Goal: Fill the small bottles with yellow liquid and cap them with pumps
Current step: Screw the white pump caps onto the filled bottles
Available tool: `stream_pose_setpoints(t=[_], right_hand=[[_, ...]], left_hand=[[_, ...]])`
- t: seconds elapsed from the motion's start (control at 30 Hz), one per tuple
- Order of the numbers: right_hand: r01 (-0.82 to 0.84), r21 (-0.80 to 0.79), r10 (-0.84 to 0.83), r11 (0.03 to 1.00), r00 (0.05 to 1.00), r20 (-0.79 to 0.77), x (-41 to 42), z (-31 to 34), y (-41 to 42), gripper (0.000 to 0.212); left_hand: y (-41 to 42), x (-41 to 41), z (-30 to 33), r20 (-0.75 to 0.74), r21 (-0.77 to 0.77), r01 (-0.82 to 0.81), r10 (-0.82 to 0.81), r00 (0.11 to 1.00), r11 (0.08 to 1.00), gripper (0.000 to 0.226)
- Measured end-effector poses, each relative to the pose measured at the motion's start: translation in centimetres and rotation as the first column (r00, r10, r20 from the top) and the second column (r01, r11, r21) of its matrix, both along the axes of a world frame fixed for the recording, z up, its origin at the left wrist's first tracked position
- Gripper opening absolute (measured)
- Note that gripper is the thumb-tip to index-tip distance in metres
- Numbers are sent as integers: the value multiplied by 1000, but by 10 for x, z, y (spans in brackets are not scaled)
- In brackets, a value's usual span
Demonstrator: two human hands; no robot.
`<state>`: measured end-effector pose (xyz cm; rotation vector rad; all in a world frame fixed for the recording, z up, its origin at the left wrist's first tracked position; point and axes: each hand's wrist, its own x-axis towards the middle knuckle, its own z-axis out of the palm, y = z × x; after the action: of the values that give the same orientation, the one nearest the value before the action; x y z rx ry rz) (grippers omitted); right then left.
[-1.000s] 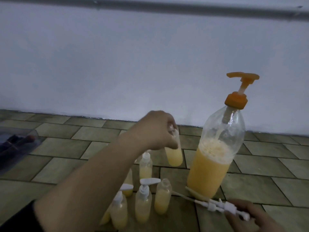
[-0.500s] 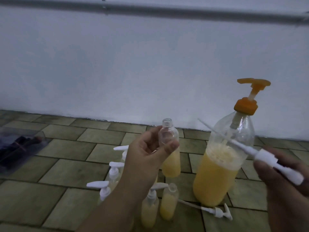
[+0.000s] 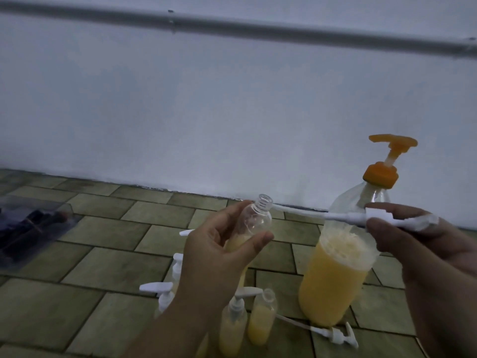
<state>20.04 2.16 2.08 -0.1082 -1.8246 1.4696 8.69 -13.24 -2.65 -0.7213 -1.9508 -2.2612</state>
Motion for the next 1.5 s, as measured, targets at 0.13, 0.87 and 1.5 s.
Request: stream_pose_setpoints(t=[0.13,0.87,1.5], right_hand=[[12,73,-9,997,999,-36,-5,5,24,63],[-10,171,-15,985,990,142,-17,30,37,44],[-172,301,56,938,932,358,-46,32,-8,52]], left_hand=[[-4,-1,-1,-52,-33,-50,48,997,998,54],[-10,-2,-4,-123,-112,-66,52,991,992,55],[3,11,6,-284,-187,-67,12,959,980,45]])
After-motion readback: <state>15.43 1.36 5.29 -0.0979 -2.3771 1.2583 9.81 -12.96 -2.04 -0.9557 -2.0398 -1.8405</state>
